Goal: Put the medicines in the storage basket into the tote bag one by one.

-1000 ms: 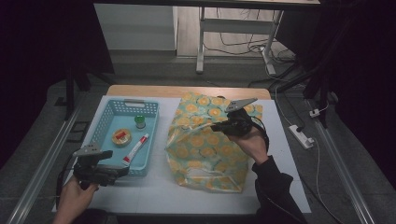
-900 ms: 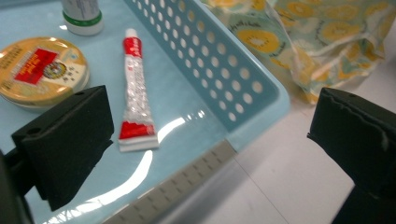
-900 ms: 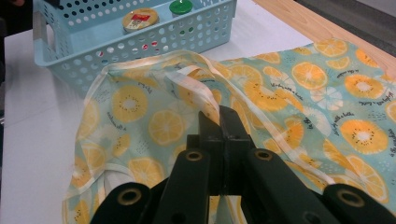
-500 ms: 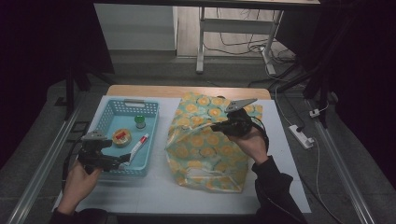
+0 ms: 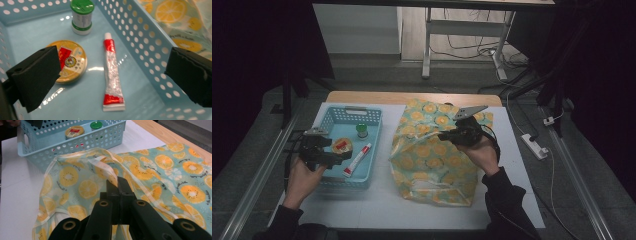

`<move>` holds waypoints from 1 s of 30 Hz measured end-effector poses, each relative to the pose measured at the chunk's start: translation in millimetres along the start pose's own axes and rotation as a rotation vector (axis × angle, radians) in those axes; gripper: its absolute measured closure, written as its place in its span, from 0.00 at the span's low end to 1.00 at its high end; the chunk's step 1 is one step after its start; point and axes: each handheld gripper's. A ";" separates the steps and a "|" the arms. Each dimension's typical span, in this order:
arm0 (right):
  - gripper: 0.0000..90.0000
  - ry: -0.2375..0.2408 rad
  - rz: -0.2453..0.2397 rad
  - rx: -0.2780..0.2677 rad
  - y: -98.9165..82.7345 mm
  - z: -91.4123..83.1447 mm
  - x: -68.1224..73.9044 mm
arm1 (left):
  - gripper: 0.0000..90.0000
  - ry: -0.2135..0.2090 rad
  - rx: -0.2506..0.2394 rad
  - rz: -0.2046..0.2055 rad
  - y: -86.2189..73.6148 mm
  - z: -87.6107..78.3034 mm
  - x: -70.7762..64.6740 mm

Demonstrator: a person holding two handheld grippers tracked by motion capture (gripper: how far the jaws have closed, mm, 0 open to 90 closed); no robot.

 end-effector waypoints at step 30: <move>1.00 0.008 0.002 0.005 -1.2 0.1 -1.3 | 0.00 0.051 0.218 -0.033 27.3 68.5 48.7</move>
Point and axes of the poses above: each handheld gripper's, and its own axes: z roughly forward along the jaws, y roughly out of its top, x roughly to its left, and after that the axes turned 2 degrees about -y, right-handed
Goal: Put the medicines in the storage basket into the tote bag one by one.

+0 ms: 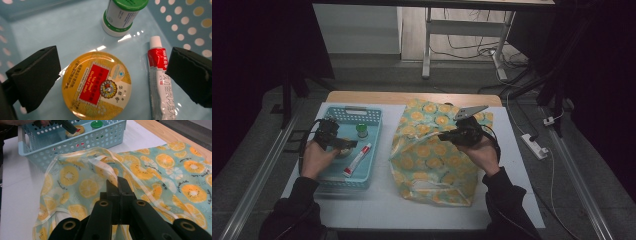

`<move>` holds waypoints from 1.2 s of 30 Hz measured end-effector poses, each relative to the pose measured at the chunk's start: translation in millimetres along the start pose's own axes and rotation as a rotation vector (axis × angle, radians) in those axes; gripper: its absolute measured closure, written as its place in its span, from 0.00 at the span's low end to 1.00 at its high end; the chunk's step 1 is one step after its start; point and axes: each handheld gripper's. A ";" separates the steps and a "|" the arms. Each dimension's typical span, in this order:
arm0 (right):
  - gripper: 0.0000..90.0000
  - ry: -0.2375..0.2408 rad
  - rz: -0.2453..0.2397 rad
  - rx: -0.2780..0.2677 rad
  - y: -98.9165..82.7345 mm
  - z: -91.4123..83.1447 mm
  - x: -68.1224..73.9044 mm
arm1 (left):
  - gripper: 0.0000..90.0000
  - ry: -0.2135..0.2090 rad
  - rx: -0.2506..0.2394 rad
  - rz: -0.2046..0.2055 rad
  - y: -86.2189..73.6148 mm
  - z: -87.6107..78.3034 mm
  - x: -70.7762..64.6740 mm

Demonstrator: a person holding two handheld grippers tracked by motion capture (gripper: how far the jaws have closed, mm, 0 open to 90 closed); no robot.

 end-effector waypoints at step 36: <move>1.00 -0.001 0.006 -0.012 -0.1 -2.6 -0.8 | 0.22 0.096 0.221 -0.102 7.9 11.0 -2.0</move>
Point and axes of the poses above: each handheld gripper's, and its own axes: z roughly forward along the jaws, y roughly out of its top, x roughly to its left, and after that the axes turned 2 degrees about -y, right-handed
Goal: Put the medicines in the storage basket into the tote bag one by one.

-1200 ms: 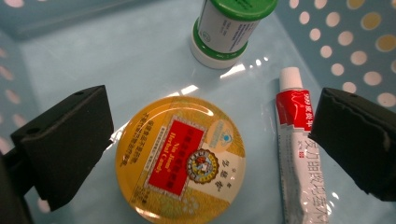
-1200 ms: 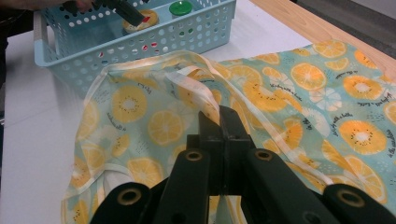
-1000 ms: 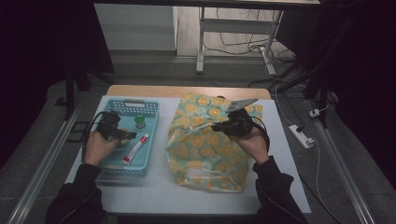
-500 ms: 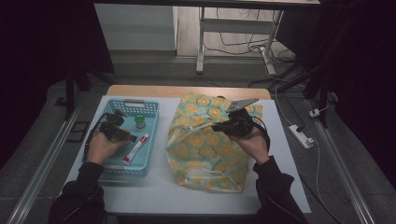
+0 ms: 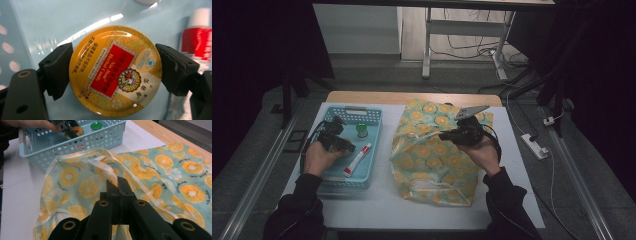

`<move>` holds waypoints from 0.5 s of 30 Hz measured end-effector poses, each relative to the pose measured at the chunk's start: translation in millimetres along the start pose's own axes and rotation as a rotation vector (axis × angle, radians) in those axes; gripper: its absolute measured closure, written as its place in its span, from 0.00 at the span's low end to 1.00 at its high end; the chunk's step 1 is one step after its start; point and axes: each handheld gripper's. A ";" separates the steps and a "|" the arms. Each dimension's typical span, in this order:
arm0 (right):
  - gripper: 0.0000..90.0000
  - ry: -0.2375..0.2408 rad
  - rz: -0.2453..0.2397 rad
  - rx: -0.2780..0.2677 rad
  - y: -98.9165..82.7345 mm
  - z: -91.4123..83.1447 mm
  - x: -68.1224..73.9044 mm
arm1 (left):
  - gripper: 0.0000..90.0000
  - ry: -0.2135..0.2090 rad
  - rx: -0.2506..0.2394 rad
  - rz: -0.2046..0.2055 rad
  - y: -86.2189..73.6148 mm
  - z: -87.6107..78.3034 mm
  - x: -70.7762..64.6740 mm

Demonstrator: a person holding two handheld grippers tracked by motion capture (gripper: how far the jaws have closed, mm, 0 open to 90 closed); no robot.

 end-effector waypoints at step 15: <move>1.00 -0.002 -0.001 -0.005 -0.1 0.4 -0.1 | 0.22 -0.137 -0.173 0.069 -5.5 -34.3 -14.7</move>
Point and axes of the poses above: each handheld gripper's, and its own axes: z roughly forward along the jaws, y roughly out of its top, x roughly to its left, and after that the axes turned 2 degrees about -y, right-handed
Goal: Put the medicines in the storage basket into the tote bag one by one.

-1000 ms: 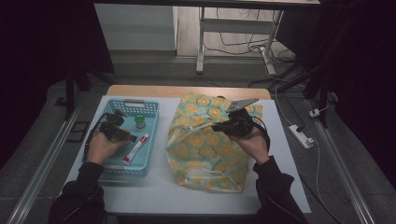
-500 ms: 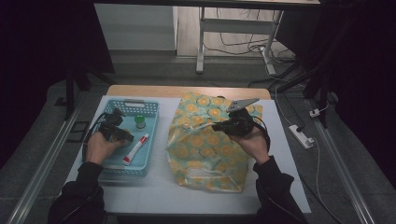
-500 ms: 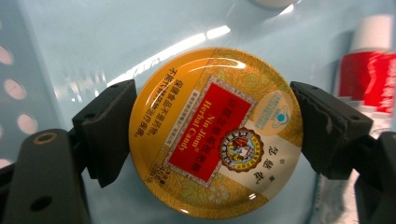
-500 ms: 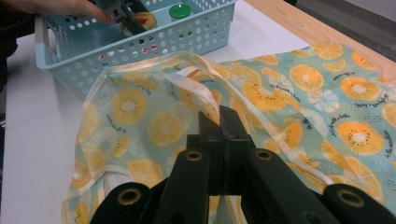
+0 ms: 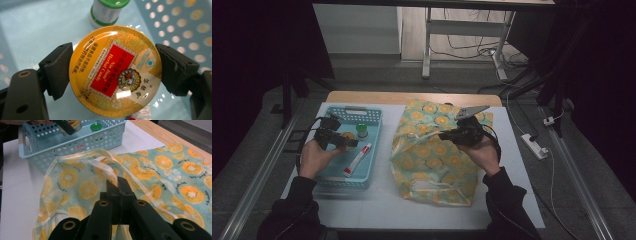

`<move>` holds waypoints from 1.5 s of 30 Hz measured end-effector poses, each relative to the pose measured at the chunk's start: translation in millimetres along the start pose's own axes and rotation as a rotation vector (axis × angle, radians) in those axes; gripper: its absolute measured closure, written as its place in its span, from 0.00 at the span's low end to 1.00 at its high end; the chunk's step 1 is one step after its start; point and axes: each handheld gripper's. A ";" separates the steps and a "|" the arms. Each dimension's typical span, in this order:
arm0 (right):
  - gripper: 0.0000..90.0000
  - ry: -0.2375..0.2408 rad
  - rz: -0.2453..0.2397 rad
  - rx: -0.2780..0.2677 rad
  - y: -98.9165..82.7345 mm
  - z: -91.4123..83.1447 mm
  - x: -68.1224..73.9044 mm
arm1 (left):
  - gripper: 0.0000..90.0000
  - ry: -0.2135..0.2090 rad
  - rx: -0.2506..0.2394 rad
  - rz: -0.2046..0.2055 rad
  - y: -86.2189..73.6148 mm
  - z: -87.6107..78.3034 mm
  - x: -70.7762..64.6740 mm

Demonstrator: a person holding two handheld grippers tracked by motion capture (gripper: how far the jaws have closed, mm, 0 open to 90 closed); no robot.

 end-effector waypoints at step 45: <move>1.00 -0.008 -0.011 -0.030 0.1 -0.2 0.9 | 0.23 -0.238 -0.113 0.322 1.5 -29.1 -125.4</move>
Point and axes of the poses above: each handheld gripper's, and its own axes: z roughly forward along the jaws, y roughly out of its top, x roughly to its left, and after that the axes turned 2 degrees about -y, right-handed
